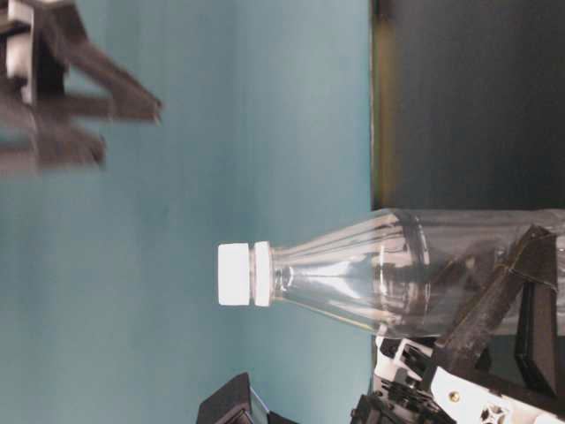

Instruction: Open the bottle cap by holding the bottle with the left arm and twisting the cap with the right arm.

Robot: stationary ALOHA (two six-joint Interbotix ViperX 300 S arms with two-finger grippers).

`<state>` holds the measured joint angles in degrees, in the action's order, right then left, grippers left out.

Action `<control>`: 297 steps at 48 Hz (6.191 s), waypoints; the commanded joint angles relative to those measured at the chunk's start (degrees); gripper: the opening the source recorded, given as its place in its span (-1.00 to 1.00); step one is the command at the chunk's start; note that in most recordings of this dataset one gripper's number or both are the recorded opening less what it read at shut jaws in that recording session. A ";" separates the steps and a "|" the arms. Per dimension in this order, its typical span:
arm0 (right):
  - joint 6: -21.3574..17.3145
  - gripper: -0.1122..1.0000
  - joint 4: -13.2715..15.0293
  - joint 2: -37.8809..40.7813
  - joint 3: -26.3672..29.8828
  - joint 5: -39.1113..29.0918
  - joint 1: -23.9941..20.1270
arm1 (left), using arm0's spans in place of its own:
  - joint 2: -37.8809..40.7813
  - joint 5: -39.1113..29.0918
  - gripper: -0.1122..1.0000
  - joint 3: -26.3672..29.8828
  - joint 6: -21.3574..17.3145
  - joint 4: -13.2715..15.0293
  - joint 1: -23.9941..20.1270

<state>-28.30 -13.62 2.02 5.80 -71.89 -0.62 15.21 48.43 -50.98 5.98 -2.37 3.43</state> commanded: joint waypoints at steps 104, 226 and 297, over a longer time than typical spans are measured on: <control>27.07 -0.12 5.54 17.58 17.84 -8.53 -2.64 | -0.26 0.18 0.67 0.62 0.62 -0.18 -0.09; -12.39 0.62 8.17 17.84 28.56 -18.19 -4.48 | -0.44 0.18 0.67 0.62 1.23 -0.26 0.44; 4.31 -0.12 8.35 20.65 22.06 -13.45 -4.31 | -0.53 0.18 0.67 0.53 1.14 -0.18 0.53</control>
<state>-28.30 -5.36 22.76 27.60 -85.25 -3.96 15.12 48.43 -50.80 6.94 -2.37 3.69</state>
